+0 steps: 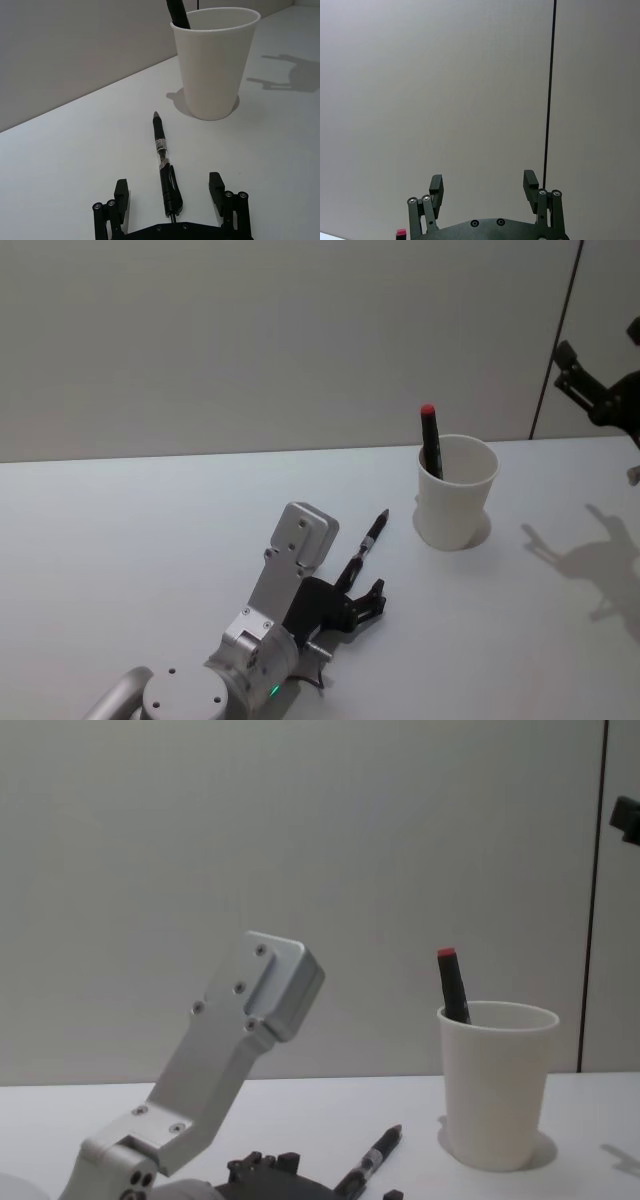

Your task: Place the pen into the pen holder.

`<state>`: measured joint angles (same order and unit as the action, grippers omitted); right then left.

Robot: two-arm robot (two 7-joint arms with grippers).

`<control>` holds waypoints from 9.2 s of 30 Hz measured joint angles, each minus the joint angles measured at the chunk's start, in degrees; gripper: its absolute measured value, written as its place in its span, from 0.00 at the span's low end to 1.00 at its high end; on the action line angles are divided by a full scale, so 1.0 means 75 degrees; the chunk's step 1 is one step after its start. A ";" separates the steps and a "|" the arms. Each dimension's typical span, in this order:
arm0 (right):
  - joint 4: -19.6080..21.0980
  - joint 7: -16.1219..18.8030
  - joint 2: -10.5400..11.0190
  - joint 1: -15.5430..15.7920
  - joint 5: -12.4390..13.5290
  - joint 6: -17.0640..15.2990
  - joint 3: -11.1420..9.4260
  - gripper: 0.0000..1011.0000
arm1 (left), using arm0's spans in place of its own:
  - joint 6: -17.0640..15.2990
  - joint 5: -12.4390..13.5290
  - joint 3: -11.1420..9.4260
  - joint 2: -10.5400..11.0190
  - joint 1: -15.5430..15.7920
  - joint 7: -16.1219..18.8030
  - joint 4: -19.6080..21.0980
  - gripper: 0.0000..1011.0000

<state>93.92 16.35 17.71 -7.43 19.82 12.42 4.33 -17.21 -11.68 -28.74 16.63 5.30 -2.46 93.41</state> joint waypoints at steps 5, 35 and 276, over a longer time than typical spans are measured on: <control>0.0000 0.0000 0.0000 0.0000 0.0000 0.0000 0.0000 0.99 | -0.0005 0.0008 0.0000 -0.0002 0.0000 -0.0005 -0.0004 0.93; 0.0000 0.0000 0.0000 0.0000 0.0000 0.0000 0.0000 0.99 | -0.0008 0.0020 0.0000 -0.0002 0.0000 -0.0018 -0.0008 0.17; 0.0000 0.0000 0.0000 0.0000 0.0000 0.0000 0.0000 0.99 | -0.0435 -0.0715 0.1163 0.0511 0.0790 -0.2251 -0.1067 0.76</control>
<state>93.92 16.35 17.71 -7.43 19.82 12.42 4.33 -20.47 -17.04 -20.02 20.47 11.23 -19.34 85.40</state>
